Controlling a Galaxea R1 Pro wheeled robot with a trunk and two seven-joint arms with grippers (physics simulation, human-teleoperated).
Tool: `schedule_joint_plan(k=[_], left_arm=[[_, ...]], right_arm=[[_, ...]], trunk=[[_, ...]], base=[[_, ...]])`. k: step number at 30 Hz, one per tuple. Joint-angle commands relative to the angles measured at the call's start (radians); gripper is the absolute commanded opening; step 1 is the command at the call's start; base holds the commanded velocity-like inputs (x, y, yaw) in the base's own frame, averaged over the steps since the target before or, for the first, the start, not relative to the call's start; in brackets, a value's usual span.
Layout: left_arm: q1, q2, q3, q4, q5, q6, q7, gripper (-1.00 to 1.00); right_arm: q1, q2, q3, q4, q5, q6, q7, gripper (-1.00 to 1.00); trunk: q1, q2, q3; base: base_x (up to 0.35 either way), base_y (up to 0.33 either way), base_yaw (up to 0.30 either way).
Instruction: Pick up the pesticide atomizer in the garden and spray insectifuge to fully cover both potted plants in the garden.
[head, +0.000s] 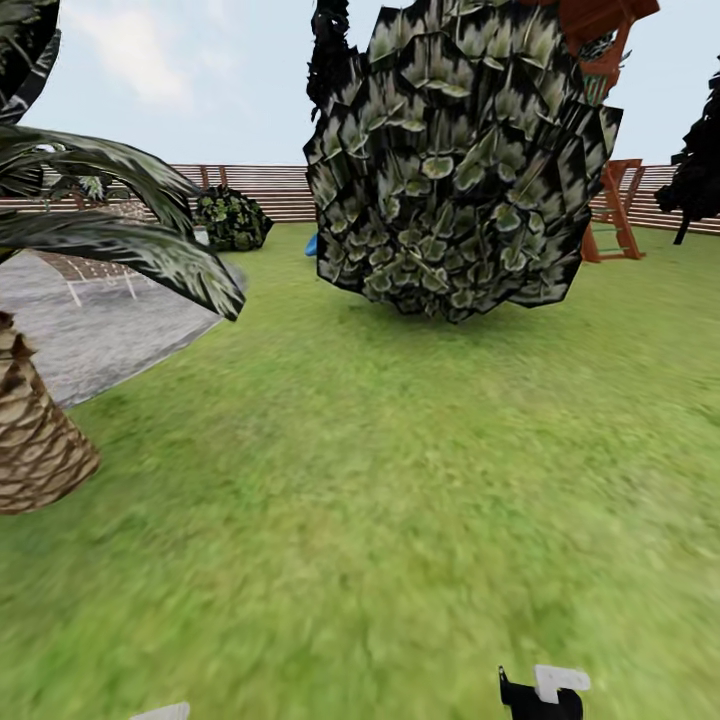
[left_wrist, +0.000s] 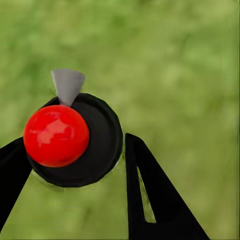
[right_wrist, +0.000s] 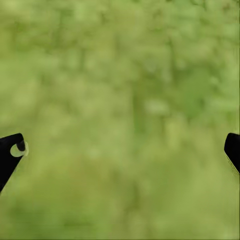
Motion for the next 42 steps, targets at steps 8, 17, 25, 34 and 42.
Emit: schedule_joint_plan(k=[8, 17, 25, 34, 42], left_arm=[[-0.001, 0.001, 0.004, 0.001, 0.004, -0.004, -0.001, -1.00], [-0.001, 0.000, 0.002, 0.000, 0.003, -0.004, -0.001, -1.00], [-0.001, 0.001, 0.002, -0.001, 0.003, -0.004, -0.001, -1.00], [-0.001, 0.001, 0.002, -0.001, 0.003, -0.004, -0.001, -1.00], [-0.001, 0.001, 0.002, -0.001, 0.004, -0.004, -0.001, -1.00]], right_arm=[[0.000, 0.001, 0.008, 0.001, -0.009, -0.003, -0.002, 1.00], [0.000, 0.002, 0.008, 0.001, -0.009, -0.003, -0.002, 1.00], [0.000, 0.002, 0.008, 0.001, -0.009, -0.003, -0.002, 1.00], [0.000, 0.002, 0.008, 0.001, -0.009, -0.003, -0.002, 1.00], [0.000, 0.002, 0.008, 0.001, -0.009, -0.003, -0.002, 1.00]], trunk=[[0.000, 0.000, -0.001], [0.000, 0.000, -0.001], [0.000, 0.000, -0.001], [0.000, 0.000, -0.001], [0.000, 0.000, -0.001]], base=[[0.340, -0.027, 0.000], [0.326, -0.139, 0.000], [0.313, -0.171, 0.000], [0.313, -0.171, 0.000], [0.313, -0.168, 0.000]])
